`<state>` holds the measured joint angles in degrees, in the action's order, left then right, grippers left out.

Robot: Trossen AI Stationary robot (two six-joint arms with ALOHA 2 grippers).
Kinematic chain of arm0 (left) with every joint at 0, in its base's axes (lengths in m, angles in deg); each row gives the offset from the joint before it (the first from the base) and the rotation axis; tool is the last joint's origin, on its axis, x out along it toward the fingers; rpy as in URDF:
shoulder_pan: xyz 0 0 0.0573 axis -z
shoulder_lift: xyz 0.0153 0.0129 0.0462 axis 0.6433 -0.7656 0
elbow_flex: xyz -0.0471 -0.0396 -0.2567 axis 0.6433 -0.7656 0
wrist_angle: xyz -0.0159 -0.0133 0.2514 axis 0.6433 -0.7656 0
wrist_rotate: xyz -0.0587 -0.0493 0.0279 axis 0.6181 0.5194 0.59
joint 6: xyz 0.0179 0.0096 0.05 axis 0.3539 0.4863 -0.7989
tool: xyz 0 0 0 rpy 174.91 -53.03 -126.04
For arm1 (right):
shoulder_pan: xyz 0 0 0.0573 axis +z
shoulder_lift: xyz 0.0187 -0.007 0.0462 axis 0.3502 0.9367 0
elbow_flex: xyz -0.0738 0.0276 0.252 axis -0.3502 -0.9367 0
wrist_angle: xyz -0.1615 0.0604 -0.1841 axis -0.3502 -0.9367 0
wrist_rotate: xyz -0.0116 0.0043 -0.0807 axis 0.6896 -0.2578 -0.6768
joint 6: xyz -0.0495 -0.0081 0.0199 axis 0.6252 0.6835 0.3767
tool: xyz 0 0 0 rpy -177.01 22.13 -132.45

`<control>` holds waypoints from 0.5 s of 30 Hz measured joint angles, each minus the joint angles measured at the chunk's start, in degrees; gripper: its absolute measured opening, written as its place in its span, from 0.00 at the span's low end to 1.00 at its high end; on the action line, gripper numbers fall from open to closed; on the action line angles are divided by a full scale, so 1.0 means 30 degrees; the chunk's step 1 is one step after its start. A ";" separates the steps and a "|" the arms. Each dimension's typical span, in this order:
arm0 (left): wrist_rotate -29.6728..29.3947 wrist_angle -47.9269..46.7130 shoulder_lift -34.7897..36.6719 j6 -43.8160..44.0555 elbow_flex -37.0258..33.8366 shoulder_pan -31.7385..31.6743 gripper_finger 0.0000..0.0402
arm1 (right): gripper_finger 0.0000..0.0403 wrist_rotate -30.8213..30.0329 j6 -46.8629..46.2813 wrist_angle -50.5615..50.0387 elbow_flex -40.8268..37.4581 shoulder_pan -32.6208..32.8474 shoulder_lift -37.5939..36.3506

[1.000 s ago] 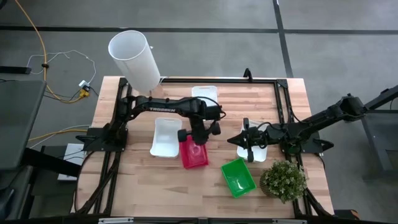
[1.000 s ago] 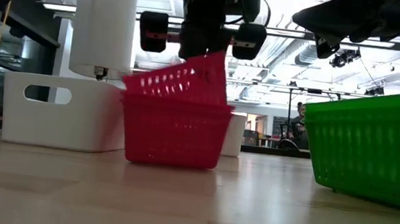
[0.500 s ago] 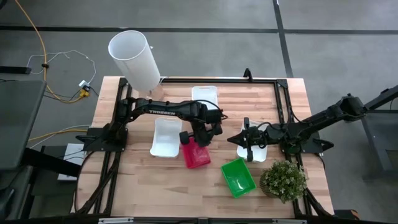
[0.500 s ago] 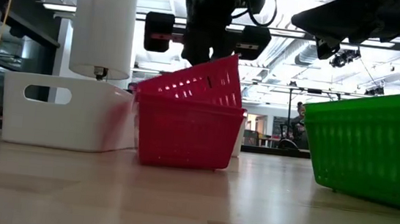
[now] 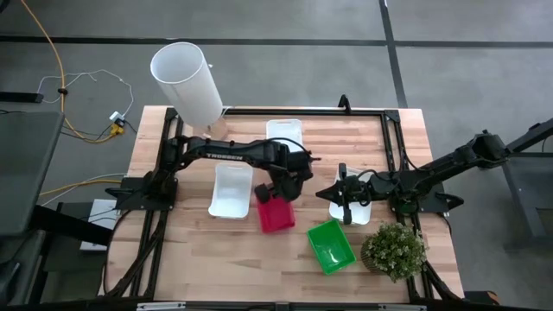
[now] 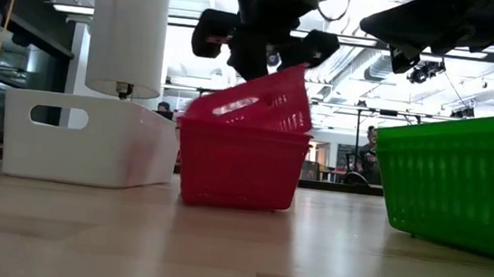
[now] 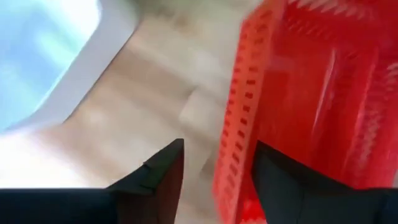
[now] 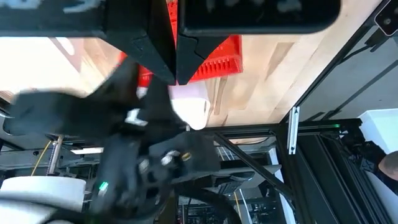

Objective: Stack baskets by color
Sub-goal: Stack the top red bin on top of the stacked red bins

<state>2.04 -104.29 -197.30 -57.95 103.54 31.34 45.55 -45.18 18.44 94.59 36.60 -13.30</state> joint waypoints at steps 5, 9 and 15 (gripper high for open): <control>-0.2402 -0.1715 0.0008 0.0947 0.2129 0.0006 0.43 | 0.00 0.0009 0.0003 0.0007 0.0000 0.0003 0.0000; -0.1294 -0.2951 0.0041 0.2557 0.3778 -0.0238 0.43 | 0.00 0.0009 0.0044 0.0015 0.0000 -0.0001 0.0000; -0.0535 -0.4604 0.0125 0.3408 0.3986 -0.0257 0.43 | 0.00 0.0002 0.0007 0.0022 0.0000 0.0003 0.0000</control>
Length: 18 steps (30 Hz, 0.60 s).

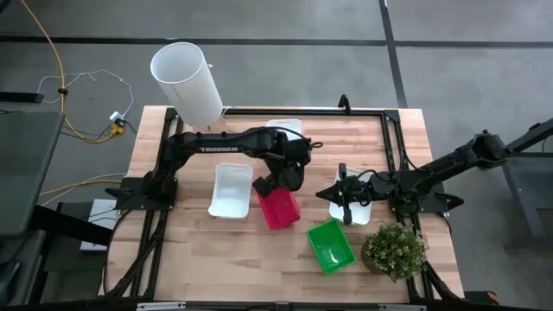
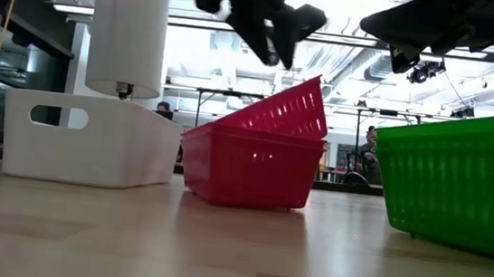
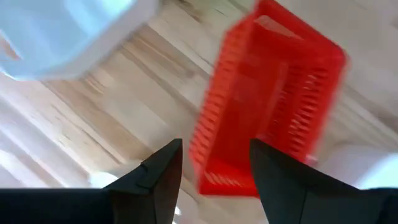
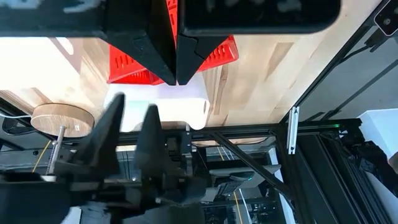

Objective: Stack baskets by color
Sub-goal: Stack the top red bin on top of the stacked red bins

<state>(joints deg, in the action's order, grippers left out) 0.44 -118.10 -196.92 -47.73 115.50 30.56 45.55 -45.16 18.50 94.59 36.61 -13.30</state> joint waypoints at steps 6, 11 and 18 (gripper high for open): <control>0.2855 -0.2473 0.1012 0.2321 -0.0007 -0.0348 0.41 | 0.00 -0.0007 0.0445 0.0197 0.0000 -0.0005 0.0000; 0.4972 -0.2379 0.2439 0.3540 -0.0315 -0.0539 0.20 | 0.00 -0.0015 0.1027 0.0696 0.0032 -0.0005 0.0004; 0.5877 0.2645 0.6893 0.4908 -0.5868 -0.0617 0.01 | 0.00 -0.0015 0.1202 0.0854 0.0051 -0.0005 0.0000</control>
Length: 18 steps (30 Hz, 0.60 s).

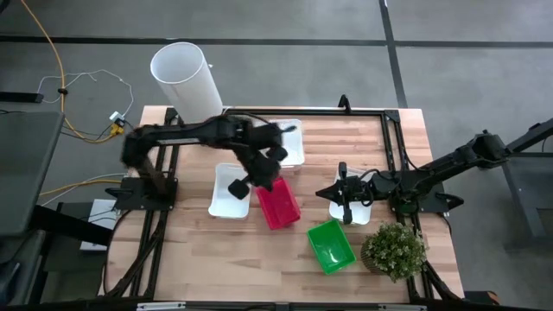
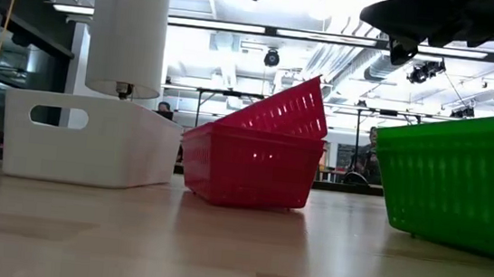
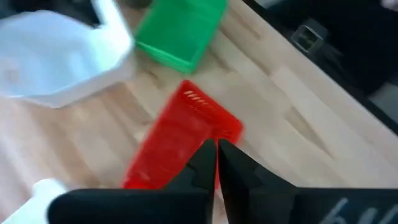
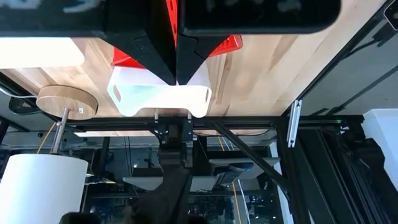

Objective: Stack baskets by color
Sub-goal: Stack the top red bin on top of the stacked red bins

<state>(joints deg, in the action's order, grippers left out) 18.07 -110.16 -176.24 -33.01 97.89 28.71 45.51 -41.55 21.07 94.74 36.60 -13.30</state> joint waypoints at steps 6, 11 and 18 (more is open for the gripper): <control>-0.3321 1.1721 0.6577 0.4081 -0.9654 -0.0468 0.00 | 0.00 -0.0117 -0.0001 0.0276 0.0022 0.0000 0.0006; -0.9709 2.1605 1.1259 0.9609 -1.7292 0.0086 0.00 | 0.00 -0.1366 -0.0514 0.0307 0.0022 -0.0052 0.0003; -1.4570 2.9174 1.3795 1.3304 -2.3744 0.2283 0.00 | 0.00 -0.1207 -0.1321 0.0128 0.0039 -0.1415 0.0000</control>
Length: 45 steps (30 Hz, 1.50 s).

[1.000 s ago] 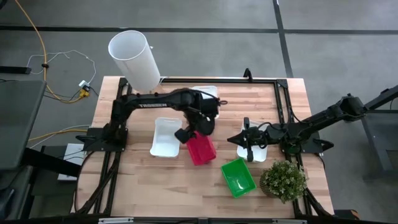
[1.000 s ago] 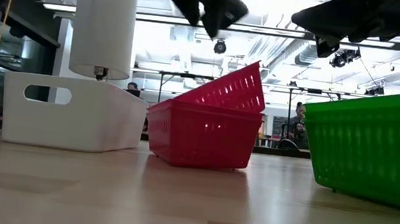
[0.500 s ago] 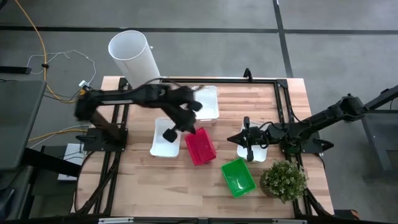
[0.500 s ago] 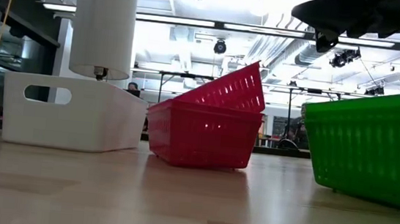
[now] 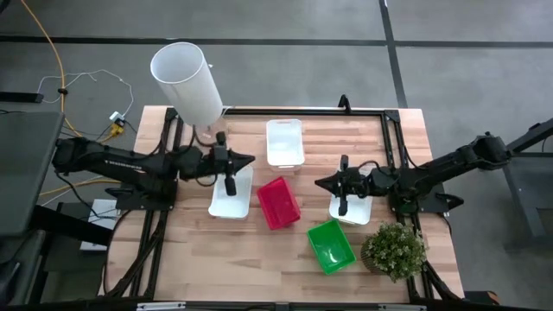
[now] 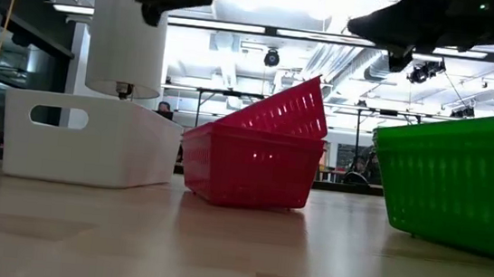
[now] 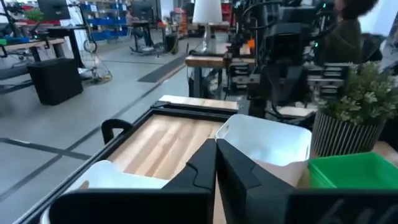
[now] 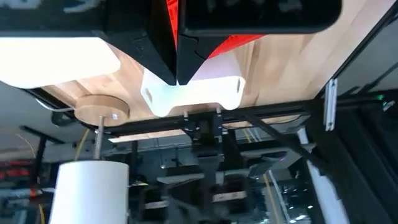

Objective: Stack baskets by color
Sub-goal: Stack the top red bin on top of the stacked red bins

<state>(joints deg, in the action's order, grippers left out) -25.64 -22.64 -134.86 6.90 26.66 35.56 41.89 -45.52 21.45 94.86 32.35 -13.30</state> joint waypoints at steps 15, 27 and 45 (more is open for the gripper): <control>-0.9088 0.0891 0.2231 -0.1323 -0.2258 0.5912 0.00 | 0.00 0.1578 -0.2294 -0.7397 0.3465 -0.1150 0.2507; -0.6514 0.4447 0.7983 -0.0829 -0.6981 0.7564 0.00 | 0.00 0.2113 -0.4413 -0.8001 0.3493 -0.0032 0.2655; -0.6297 0.4401 0.7667 0.0684 -0.7239 0.7892 0.00 | 0.00 0.4703 -0.4938 -0.4063 0.3545 -0.0169 0.7441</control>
<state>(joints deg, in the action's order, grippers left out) -44.53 -9.44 -111.86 8.96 4.94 59.24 56.00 -60.33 9.26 105.50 31.84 9.02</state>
